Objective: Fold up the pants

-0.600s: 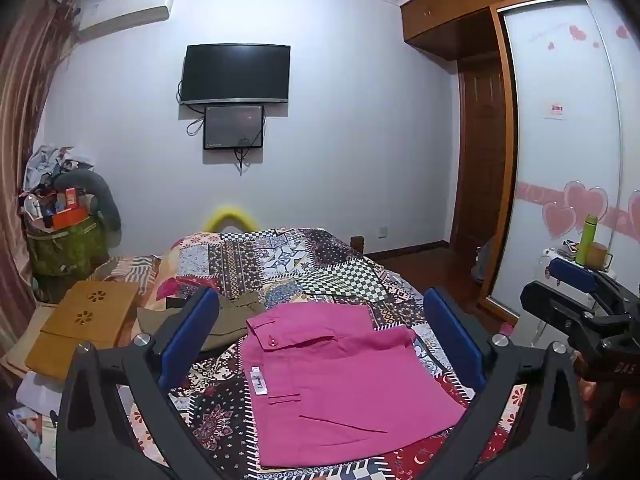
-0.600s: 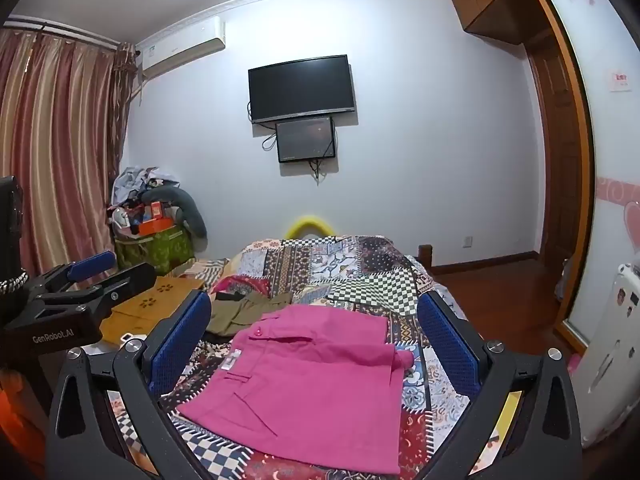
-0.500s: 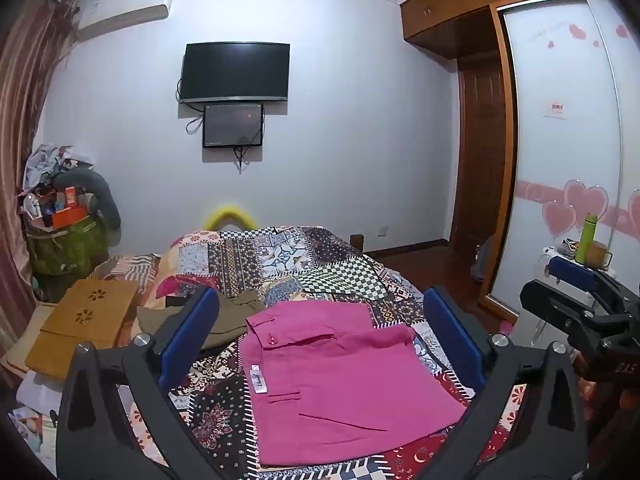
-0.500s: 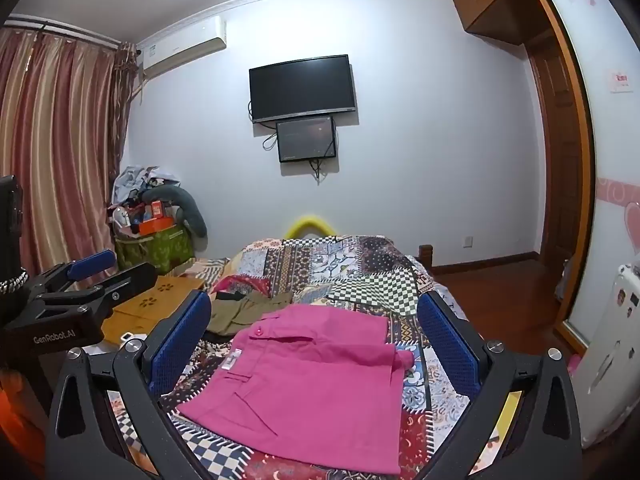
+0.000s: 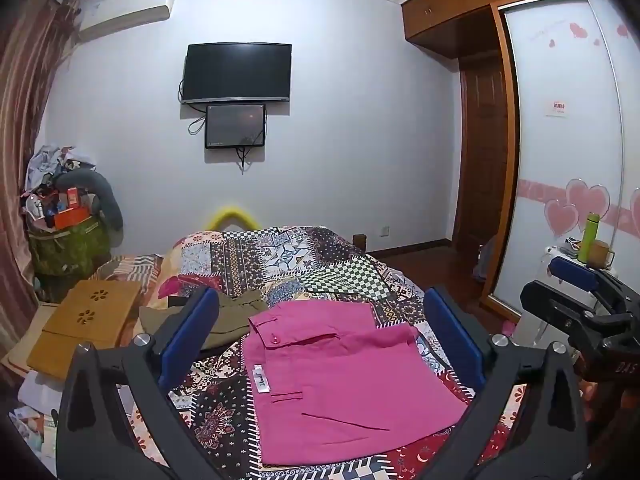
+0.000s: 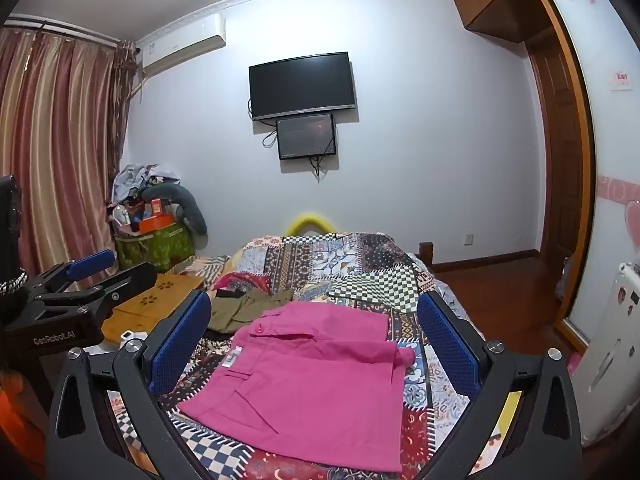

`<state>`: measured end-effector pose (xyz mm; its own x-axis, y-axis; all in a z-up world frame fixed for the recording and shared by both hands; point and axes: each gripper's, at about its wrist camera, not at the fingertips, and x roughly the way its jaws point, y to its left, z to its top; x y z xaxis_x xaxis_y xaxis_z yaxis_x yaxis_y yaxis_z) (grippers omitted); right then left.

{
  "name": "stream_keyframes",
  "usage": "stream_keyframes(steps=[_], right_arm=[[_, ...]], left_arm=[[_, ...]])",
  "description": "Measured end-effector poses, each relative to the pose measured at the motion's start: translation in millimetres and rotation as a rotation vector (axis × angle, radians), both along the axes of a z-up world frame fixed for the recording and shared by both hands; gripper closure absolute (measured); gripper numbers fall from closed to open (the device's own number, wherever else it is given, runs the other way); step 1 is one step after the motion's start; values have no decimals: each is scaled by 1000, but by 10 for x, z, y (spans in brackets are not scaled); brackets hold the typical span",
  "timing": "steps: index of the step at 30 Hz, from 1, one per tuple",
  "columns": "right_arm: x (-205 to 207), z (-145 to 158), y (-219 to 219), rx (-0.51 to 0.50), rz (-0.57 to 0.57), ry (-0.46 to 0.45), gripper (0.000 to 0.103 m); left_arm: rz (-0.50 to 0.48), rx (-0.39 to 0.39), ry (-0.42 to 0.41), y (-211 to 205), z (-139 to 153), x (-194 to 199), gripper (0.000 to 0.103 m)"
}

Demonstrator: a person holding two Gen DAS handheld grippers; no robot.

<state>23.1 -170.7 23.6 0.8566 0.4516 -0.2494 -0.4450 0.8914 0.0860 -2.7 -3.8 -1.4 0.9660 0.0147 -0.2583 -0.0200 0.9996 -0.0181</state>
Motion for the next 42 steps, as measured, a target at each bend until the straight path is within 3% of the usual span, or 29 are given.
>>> stream_keyframes(steps=[42], right_arm=[[36,-23,-2,-4,-9,10,1]], left_arm=[[-8,-13,1,6,7,53,0]])
